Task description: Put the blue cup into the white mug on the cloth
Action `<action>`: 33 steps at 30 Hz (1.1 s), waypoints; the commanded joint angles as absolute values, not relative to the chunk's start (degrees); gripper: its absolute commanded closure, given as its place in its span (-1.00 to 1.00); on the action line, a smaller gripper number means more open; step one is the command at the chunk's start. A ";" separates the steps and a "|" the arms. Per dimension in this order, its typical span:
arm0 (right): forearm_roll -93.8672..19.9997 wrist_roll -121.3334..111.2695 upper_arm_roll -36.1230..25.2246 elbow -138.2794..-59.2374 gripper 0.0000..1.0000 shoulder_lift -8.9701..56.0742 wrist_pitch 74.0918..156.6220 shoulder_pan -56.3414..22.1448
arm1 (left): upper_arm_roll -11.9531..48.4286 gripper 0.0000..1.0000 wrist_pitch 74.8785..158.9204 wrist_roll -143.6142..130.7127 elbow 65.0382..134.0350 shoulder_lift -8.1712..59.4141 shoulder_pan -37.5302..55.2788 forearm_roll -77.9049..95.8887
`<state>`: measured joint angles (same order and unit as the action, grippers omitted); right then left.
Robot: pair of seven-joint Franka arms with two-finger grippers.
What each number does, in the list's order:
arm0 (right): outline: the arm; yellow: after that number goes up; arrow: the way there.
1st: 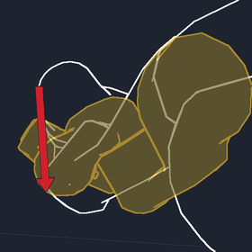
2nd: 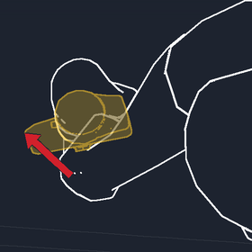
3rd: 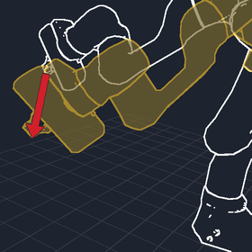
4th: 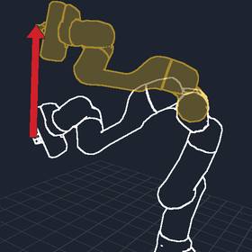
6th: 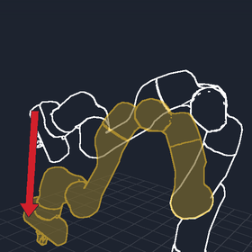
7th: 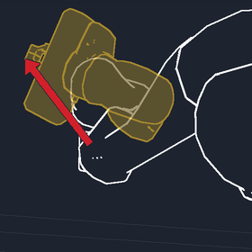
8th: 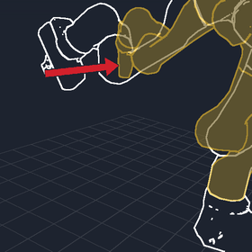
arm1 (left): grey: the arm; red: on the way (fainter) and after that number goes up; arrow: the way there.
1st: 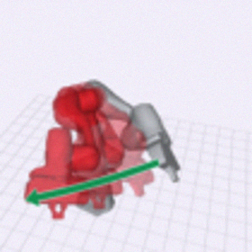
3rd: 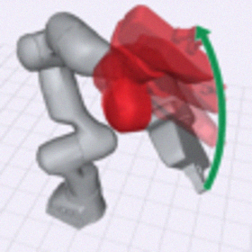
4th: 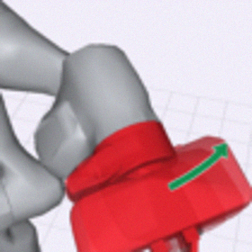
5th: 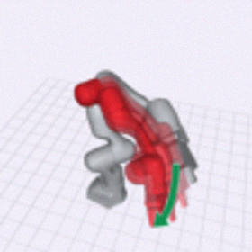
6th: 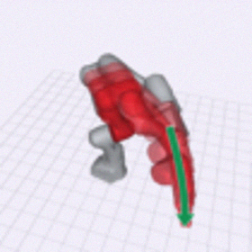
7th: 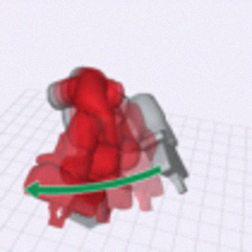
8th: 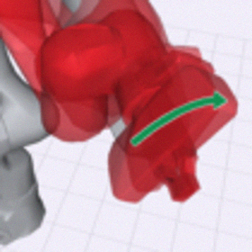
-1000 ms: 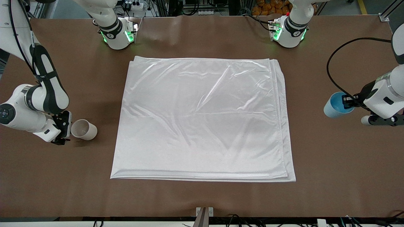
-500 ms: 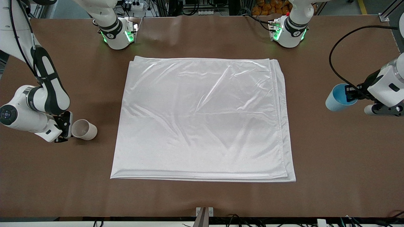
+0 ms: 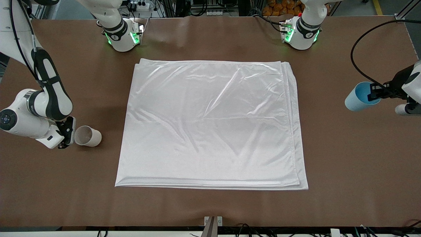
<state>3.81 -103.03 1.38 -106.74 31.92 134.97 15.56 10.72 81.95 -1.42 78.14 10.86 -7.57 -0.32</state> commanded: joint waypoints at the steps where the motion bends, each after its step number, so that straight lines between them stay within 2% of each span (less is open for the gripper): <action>1: 2.46 -104.06 1.93 -106.00 1.00 30.68 134.74 16.00 | 10.72 1.00 81.56 -0.53 80.50 9.23 -8.00 1.05; 10: 2.55 -104.41 2.02 -105.64 1.00 26.90 134.47 15.56 | 11.07 1.00 89.55 -0.53 87.10 6.07 -9.67 1.85; 20: 2.37 -103.80 2.98 -105.47 1.00 22.94 130.08 14.06 | 11.16 1.00 92.81 -0.35 92.02 2.82 -10.99 3.52; 25: 2.37 -103.45 5.71 -105.47 1.00 20.74 128.67 13.89 | 11.25 1.00 93.69 -0.44 92.20 2.20 -10.64 3.17; 33: 2.37 -100.65 6.15 -105.56 1.00 20.39 128.67 9.06 | 12.83 1.00 93.87 -0.18 92.29 1.84 -10.46 2.73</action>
<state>3.35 -102.90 5.95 -104.57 21.66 129.16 11.80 11.48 92.51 -1.39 90.31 3.58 -10.00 1.88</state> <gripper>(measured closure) 0.806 0.956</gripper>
